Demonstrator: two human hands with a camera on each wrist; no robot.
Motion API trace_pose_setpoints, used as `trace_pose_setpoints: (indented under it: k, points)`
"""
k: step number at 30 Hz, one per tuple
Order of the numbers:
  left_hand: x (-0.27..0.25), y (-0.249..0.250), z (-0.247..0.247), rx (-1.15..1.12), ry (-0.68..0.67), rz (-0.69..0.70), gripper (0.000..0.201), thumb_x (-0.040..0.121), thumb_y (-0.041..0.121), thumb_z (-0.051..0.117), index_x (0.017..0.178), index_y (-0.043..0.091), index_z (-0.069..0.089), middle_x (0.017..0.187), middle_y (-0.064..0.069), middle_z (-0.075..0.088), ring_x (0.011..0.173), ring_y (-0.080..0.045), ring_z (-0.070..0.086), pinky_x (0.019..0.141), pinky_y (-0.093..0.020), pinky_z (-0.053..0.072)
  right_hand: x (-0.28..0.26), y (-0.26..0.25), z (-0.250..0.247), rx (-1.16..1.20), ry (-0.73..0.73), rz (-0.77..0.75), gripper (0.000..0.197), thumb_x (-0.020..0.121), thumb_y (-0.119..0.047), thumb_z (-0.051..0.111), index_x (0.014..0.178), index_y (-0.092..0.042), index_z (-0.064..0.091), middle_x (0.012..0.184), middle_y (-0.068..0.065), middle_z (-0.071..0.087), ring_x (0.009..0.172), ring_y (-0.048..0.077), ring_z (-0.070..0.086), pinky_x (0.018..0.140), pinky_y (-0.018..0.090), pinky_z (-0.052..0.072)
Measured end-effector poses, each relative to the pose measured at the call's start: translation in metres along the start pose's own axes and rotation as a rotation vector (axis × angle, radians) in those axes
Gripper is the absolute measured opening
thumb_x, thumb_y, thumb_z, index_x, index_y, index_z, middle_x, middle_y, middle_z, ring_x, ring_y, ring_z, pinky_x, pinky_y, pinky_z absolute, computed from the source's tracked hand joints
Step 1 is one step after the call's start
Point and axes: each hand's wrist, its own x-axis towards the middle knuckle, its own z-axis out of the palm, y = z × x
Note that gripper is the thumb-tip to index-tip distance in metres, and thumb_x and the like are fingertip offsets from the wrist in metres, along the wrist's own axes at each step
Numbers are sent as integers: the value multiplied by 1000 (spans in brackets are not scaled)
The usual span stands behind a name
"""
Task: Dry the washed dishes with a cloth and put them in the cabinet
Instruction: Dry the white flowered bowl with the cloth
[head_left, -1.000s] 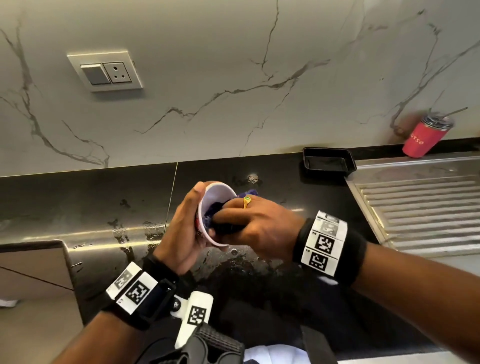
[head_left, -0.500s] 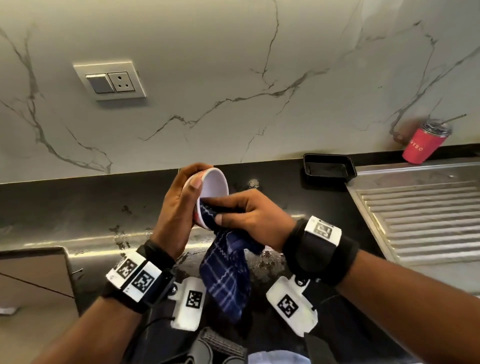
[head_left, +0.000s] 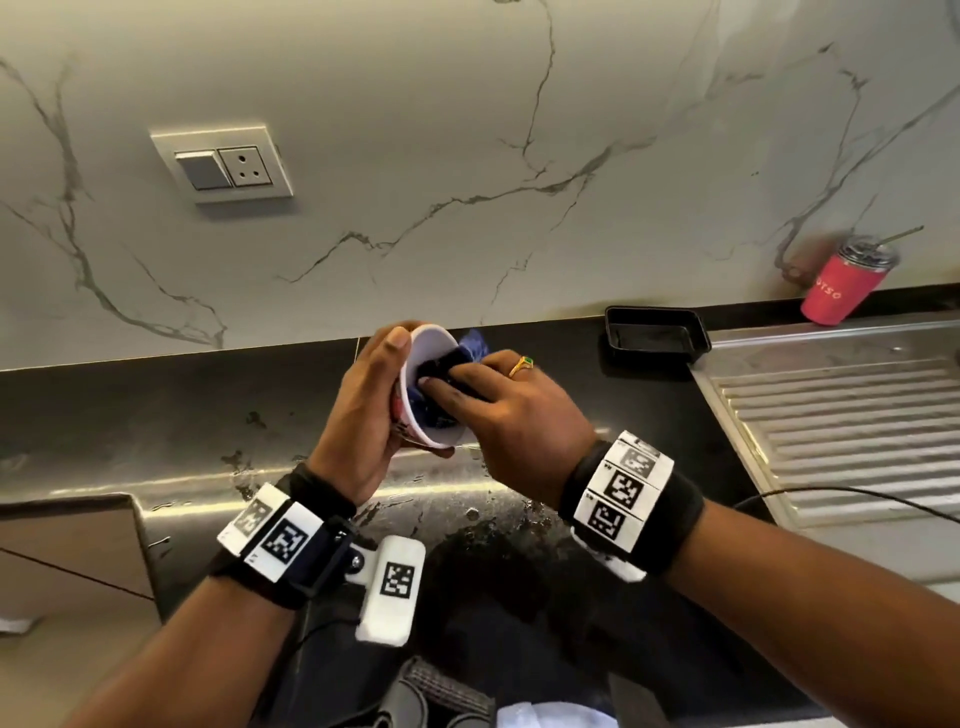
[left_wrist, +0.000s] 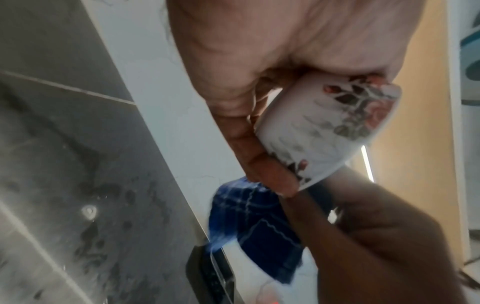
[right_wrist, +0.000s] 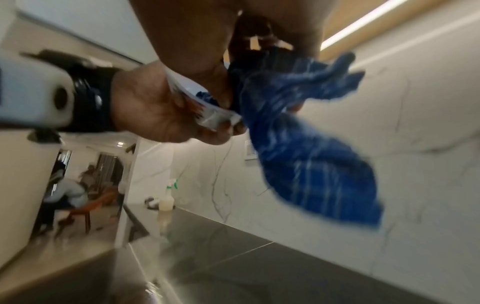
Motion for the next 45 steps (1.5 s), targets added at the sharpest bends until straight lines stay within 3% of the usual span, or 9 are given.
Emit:
trace_pose_setpoints:
  k: [7, 10, 14, 17, 20, 27, 33, 39, 45]
  points:
    - [2, -22, 1, 346, -10, 324, 51, 91, 56, 59, 126, 20, 56, 115, 6, 62, 99, -9, 63, 76, -25, 55, 0, -17, -13, 1104, -189, 695, 33, 92, -3, 60, 124, -7, 66, 116, 15, 70, 103, 26, 67, 98, 50, 51]
    - [3, -23, -8, 444, -184, 241, 84, 78, 72, 67, 140, 23, 39, 120, 0, 56, 93, -15, 65, 70, -29, 59, -5, -16, -24, 1609, -105, 978, 32, 94, 2, 57, 125, 1, 60, 120, 27, 66, 102, 37, 65, 100, 52, 51]
    - [-1, -27, -13, 552, -312, 220, 90, 75, 70, 72, 142, 24, 33, 126, -7, 52, 99, -29, 65, 79, -44, 62, -11, -17, -25, 1813, 75, 1182, 41, 86, -15, 66, 122, 4, 61, 119, 28, 66, 113, 44, 63, 101, 57, 49]
    - [-2, -26, -9, 406, -316, 187, 88, 77, 64, 75, 142, 21, 33, 126, -13, 51, 100, -35, 64, 76, -49, 62, -15, -25, -24, 1771, 140, 1082, 37, 83, -5, 68, 119, 0, 64, 117, 23, 69, 104, 36, 67, 88, 46, 58]
    - [0, -17, -3, 366, -255, 187, 91, 76, 71, 70, 140, 17, 36, 120, -5, 54, 95, -19, 63, 68, -37, 61, -22, -23, -26, 1472, 51, 830, 27, 85, 9, 67, 106, -7, 72, 108, 10, 73, 98, 23, 69, 85, 37, 58]
    - [0, -22, 9, 245, -122, 11, 60, 85, 60, 54, 125, 16, 57, 114, -19, 62, 89, -21, 64, 66, -40, 55, -19, 7, -19, -36, -154, -159, 21, 88, -7, 65, 107, -14, 72, 104, 9, 69, 93, 30, 62, 82, 41, 50]
    - [18, -17, 21, 216, -60, 29, 55, 81, 62, 56, 117, 20, 58, 103, -7, 62, 87, -22, 64, 64, -42, 58, -20, 7, -14, 99, -46, 68, 33, 74, 3, 64, 105, -8, 64, 92, 12, 68, 78, 33, 59, 69, 35, 48]
    - [30, -34, 36, 268, -43, 109, 58, 85, 59, 52, 124, 15, 50, 106, -6, 59, 83, -13, 65, 61, -25, 54, -26, 34, -31, 1311, -173, 803, 30, 86, 11, 62, 110, -8, 63, 103, 12, 71, 90, 23, 68, 83, 40, 58]
    - [45, -42, 46, 337, -55, 79, 61, 83, 64, 51, 124, 19, 50, 113, -9, 59, 84, -11, 65, 62, -24, 55, -59, 60, -34, 1835, 43, 997, 45, 84, 0, 62, 128, -1, 56, 116, 21, 66, 99, 32, 66, 87, 44, 57]
